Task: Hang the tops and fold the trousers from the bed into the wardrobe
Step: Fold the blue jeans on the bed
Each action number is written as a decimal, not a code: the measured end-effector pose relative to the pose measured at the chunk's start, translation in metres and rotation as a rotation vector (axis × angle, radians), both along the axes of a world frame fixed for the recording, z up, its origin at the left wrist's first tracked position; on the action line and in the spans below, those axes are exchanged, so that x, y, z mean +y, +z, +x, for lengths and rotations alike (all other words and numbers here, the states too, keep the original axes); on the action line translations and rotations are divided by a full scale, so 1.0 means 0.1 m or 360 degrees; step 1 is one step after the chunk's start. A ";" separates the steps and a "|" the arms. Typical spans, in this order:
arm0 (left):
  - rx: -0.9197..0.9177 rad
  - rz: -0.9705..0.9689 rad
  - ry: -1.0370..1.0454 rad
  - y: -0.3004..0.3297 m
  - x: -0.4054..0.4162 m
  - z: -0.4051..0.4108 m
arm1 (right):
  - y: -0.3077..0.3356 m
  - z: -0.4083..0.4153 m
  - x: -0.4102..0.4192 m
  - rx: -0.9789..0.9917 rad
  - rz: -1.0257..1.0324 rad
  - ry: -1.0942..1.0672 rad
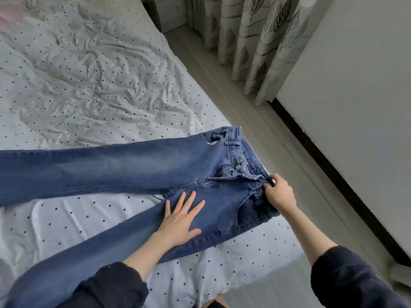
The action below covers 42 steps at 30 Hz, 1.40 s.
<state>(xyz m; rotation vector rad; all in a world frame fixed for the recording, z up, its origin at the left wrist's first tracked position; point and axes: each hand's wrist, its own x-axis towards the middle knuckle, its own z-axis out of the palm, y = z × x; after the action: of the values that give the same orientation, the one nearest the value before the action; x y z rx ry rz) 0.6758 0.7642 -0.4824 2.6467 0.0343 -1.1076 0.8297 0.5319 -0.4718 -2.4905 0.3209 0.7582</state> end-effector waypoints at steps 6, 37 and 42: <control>0.0128 -0.0040 -0.0115 -0.13 -0.30 -0.02 | -0.13 -0.07 -0.40 0.0044 -0.0206 -0.0245; -0.0241 0.0065 0.0996 -0.13 2.78 -3.18 | -0.33 -3.37 3.46 -0.0305 -0.0027 0.1465; 0.0055 -0.0077 0.0933 -0.21 3.29 -3.33 | -0.23 -3.64 4.08 -0.0260 -0.0133 0.1937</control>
<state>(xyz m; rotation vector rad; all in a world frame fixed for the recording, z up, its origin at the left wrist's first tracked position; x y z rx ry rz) 0.3427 1.0928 -0.5035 2.3307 0.7266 -0.9271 0.4657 0.9397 -0.4951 -2.6268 -1.3502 0.9273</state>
